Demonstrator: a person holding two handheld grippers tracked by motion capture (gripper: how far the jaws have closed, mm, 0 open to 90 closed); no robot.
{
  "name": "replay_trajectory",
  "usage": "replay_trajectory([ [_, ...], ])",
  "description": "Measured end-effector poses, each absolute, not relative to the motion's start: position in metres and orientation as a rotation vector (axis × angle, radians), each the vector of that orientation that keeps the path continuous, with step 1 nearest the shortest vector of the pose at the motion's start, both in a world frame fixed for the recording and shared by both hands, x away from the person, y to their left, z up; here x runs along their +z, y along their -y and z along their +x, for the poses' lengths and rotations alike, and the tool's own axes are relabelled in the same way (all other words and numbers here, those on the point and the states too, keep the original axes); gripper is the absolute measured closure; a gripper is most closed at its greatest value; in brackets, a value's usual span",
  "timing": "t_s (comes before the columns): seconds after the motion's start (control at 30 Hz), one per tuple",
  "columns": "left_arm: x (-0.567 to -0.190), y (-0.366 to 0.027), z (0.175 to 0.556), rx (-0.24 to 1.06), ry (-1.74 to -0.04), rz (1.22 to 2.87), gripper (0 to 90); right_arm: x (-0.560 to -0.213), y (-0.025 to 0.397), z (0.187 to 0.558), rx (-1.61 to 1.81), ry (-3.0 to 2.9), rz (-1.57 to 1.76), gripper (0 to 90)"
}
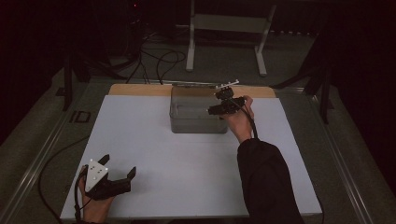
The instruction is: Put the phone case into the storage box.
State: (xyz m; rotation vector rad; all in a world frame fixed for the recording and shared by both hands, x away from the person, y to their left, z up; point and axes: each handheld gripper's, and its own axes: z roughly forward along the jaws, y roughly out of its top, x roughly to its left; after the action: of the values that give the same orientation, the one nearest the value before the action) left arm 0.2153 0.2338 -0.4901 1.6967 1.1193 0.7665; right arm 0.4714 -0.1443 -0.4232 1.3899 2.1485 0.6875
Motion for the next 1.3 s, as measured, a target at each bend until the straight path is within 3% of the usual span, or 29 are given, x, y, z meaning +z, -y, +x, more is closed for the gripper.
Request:
replay_trajectory([
  [0.5, -0.491, -0.233, 0.216, 0.767, -1.116, 1.699, 0.6, -0.413, 0.159, 0.434, 1.014, -2.145, 1.244, 11.9],
  [1.3, -0.491, -0.232, 0.218, 0.750, -1.111, 1.716, 0.6, -0.416, 0.188, 0.366, 1.119, -2.102, 1.150, 9.2],
])
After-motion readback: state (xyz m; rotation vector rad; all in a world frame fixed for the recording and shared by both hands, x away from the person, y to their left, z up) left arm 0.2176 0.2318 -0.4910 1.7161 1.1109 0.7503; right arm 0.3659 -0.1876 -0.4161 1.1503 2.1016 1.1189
